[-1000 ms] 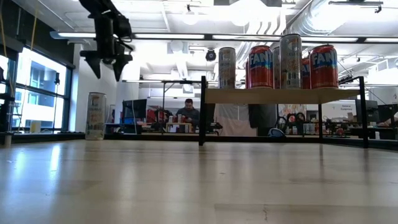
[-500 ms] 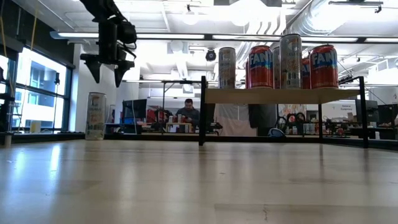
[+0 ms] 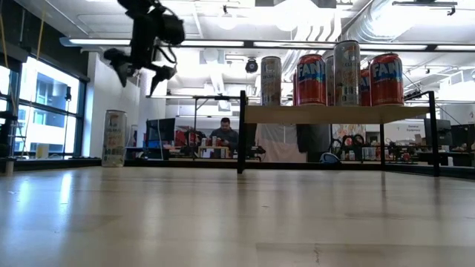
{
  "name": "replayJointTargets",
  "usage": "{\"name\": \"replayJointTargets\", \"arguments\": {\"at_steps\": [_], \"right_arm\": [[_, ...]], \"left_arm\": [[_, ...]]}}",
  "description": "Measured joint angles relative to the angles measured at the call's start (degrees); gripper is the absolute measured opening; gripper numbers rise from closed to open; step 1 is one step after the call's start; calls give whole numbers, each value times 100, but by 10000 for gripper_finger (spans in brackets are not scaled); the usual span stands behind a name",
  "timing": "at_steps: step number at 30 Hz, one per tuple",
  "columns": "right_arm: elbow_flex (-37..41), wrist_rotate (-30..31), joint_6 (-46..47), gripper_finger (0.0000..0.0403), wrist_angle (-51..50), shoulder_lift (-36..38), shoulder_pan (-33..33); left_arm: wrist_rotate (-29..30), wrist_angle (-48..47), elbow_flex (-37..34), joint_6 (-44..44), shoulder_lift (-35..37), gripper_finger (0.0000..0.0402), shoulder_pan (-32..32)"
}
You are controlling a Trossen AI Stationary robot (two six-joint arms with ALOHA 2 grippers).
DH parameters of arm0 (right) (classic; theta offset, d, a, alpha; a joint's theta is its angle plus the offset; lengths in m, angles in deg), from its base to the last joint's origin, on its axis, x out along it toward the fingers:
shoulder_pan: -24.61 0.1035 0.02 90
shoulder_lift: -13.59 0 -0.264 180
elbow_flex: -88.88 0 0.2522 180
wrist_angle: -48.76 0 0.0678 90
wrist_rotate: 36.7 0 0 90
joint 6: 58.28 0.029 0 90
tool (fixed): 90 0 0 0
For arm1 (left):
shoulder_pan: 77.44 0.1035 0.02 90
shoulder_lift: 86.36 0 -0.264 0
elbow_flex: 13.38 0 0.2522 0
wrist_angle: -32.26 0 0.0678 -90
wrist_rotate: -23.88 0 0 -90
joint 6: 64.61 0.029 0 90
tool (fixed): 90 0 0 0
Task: Place canned beverage on shelf
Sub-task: Put the white soda can on the shelf aligned with the other white soda can
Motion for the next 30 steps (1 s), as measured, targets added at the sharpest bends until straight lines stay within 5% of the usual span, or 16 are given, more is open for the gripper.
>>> {"name": "replayJointTargets", "arguments": {"at_steps": [6,15,22,30], "right_arm": [[0,-4,-208,282,-1,0,0],[0,8,-394,282,-1,-2,0],[0,-11,-543,282,-1,-2,0],[0,-63,-550,282,-1,-2,0]], "left_arm": [[857,-381,-187,-1429,93,376,-852],[1876,199,-1952,-3823,940,376,-1396],[1842,1882,-3070,-3506,1146,376,-1186],[1884,2736,-3386,-3165,1137,376,-831]]}}
